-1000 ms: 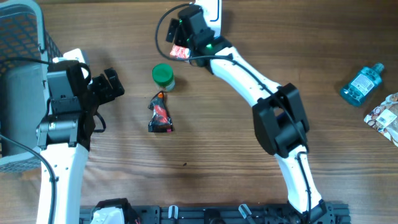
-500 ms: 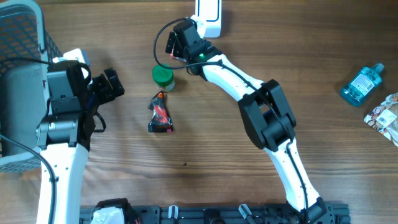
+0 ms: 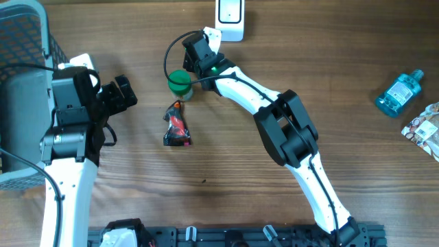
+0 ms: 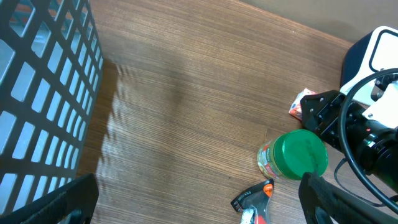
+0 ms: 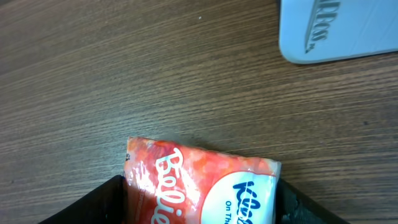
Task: Scan the item barcode
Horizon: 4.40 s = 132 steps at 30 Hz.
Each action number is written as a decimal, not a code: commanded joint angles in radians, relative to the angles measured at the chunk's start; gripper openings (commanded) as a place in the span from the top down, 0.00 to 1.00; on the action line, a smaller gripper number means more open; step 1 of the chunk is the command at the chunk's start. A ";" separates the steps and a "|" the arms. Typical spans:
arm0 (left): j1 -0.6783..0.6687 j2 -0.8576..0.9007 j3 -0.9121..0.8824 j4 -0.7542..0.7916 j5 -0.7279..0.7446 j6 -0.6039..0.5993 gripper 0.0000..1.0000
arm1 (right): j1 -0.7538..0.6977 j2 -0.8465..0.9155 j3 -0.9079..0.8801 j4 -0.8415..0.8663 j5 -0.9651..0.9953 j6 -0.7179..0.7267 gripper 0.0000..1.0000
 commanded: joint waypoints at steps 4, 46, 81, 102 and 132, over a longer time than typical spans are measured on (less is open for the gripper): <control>-0.004 -0.001 0.006 0.003 0.008 -0.006 0.00 | -0.030 0.026 0.013 0.034 0.034 -0.028 0.27; -0.004 -0.001 0.006 0.003 0.008 -0.006 0.00 | -0.041 0.054 0.012 0.032 0.018 -0.227 0.00; -0.004 -0.001 0.006 0.003 0.008 -0.006 0.00 | -0.082 -0.304 0.012 -0.647 0.348 -0.139 0.93; -0.004 -0.001 0.006 0.003 0.008 -0.006 0.00 | -1.043 -0.358 -0.314 -0.906 0.262 0.116 0.82; -0.004 -0.001 0.006 0.051 0.010 -0.006 0.00 | -0.091 -0.731 -0.302 -0.692 -0.137 0.338 0.00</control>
